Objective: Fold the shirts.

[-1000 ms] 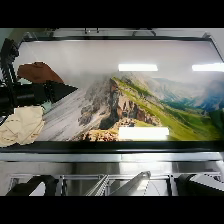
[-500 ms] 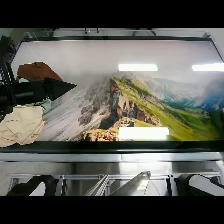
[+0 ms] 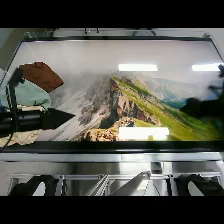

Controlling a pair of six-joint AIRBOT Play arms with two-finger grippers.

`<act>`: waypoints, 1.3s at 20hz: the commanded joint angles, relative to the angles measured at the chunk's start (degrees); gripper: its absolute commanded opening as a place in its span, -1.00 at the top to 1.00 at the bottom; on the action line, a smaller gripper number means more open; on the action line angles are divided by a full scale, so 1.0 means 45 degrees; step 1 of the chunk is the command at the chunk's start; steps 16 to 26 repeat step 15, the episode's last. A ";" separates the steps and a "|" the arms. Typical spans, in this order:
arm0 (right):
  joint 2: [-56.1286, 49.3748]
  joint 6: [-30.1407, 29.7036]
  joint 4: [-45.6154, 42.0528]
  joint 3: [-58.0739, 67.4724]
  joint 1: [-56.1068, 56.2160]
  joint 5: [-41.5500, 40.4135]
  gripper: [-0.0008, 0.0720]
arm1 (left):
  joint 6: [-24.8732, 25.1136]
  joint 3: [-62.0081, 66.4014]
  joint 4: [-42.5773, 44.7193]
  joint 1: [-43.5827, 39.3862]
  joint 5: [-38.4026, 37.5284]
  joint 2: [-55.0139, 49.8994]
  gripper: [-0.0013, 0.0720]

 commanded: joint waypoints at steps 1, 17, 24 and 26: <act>0.1248 0.0860 0.0238 -0.2040 0.2846 -0.1836 0.93 | -0.0330 -0.1768 0.0277 0.0005 -0.0078 0.1010 0.92; 0.1224 0.0816 0.0418 -0.2045 0.2885 -0.1511 0.93 | -0.0505 -0.2229 0.0296 0.0005 -0.0194 0.1491 0.93; 0.1224 0.0816 0.0418 -0.2045 0.2885 -0.1511 0.93 | -0.0505 -0.2229 0.0296 0.0005 -0.0194 0.1491 0.93; 0.1224 0.0816 0.0418 -0.2045 0.2885 -0.1511 0.93 | -0.0505 -0.2229 0.0296 0.0005 -0.0194 0.1491 0.93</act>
